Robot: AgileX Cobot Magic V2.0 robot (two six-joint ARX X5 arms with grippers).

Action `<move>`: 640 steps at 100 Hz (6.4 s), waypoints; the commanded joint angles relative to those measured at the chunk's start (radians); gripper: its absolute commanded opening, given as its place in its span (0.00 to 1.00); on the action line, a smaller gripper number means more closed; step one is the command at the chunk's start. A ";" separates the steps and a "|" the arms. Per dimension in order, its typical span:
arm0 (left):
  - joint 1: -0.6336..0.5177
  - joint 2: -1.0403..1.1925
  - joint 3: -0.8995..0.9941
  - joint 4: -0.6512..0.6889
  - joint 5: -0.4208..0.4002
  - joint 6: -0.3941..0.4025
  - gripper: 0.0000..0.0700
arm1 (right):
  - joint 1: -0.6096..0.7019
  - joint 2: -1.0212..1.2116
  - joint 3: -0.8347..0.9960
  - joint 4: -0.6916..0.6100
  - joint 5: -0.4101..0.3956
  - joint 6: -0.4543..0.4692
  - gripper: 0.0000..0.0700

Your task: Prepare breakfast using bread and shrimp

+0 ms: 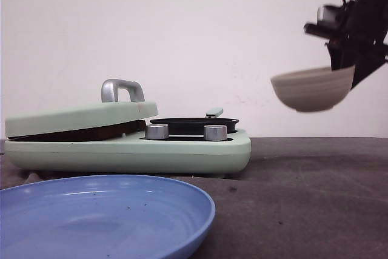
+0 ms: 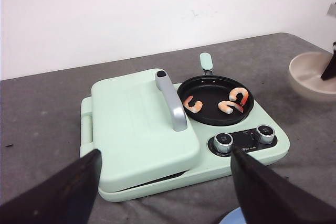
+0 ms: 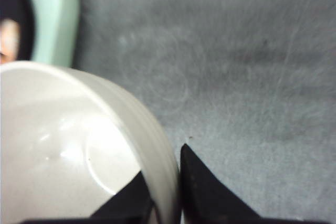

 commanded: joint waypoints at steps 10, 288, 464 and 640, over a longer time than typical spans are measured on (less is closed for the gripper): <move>0.000 0.004 0.008 0.016 0.001 -0.001 0.59 | 0.004 0.074 0.012 0.008 -0.004 -0.012 0.00; -0.003 0.008 -0.253 0.489 0.042 -0.369 0.00 | 0.727 -1.000 -0.760 0.810 0.294 0.011 0.00; -0.009 -0.382 -0.423 0.207 0.003 -0.386 0.00 | 0.862 -1.102 -1.125 1.006 0.489 -0.008 0.00; 0.193 -0.382 -0.820 0.488 -0.182 -0.125 0.06 | 0.833 -1.151 -1.125 0.963 0.481 -0.023 0.00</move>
